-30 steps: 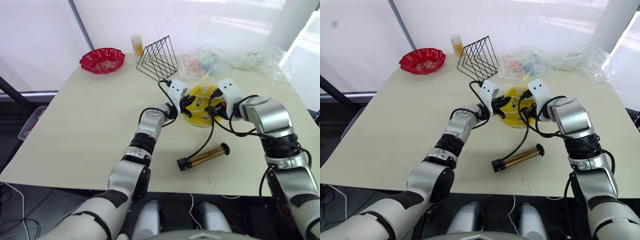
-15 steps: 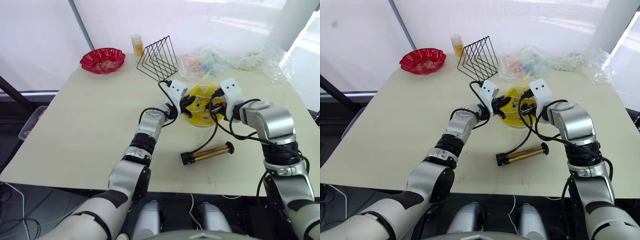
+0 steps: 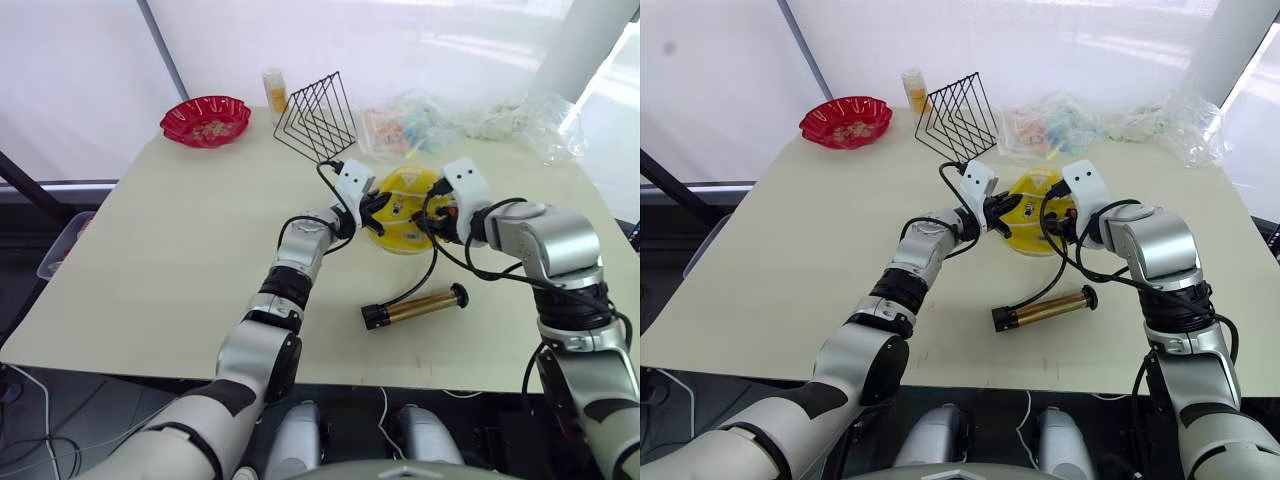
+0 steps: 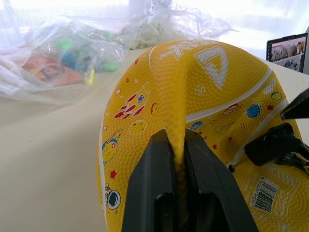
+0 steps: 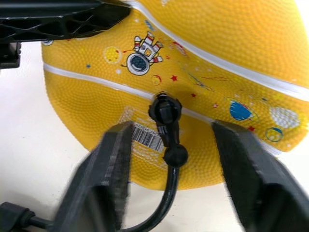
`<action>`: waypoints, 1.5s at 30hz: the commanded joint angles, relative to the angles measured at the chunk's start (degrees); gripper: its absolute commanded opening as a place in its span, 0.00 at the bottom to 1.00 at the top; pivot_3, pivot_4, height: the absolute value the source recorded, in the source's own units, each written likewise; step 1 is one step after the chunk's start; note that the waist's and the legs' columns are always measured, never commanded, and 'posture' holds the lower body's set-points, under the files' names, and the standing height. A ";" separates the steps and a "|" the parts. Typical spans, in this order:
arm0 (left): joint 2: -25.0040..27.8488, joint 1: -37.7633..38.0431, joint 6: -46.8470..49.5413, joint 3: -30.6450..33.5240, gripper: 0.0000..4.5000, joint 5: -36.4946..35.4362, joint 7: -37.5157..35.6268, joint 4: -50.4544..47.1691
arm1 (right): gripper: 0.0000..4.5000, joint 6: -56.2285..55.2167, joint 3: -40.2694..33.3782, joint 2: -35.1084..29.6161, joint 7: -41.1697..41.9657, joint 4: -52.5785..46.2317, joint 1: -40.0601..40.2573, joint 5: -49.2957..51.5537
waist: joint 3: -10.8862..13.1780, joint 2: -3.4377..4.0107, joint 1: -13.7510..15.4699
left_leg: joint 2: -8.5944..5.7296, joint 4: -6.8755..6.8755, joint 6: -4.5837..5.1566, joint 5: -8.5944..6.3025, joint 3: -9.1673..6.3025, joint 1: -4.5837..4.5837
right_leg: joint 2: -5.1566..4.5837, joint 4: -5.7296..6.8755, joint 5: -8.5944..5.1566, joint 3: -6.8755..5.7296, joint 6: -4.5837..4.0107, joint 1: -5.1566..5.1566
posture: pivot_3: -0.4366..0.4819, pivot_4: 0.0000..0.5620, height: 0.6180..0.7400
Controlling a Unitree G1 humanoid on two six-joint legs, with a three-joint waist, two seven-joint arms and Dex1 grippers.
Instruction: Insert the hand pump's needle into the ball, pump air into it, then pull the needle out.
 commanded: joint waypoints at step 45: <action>-0.58 2.39 2.02 -2.54 0.00 1.02 -0.16 2.61 | 0.53 -8.95 5.21 -2.76 3.49 8.09 -5.15 0.77 | 0.00 0.00 0.29 | -0.01 0.02 0.00 0.00 0.09 0.01 | 0.01 0.01 0.00 0.02 0.00 0.01 | 0.48 0.27 0.97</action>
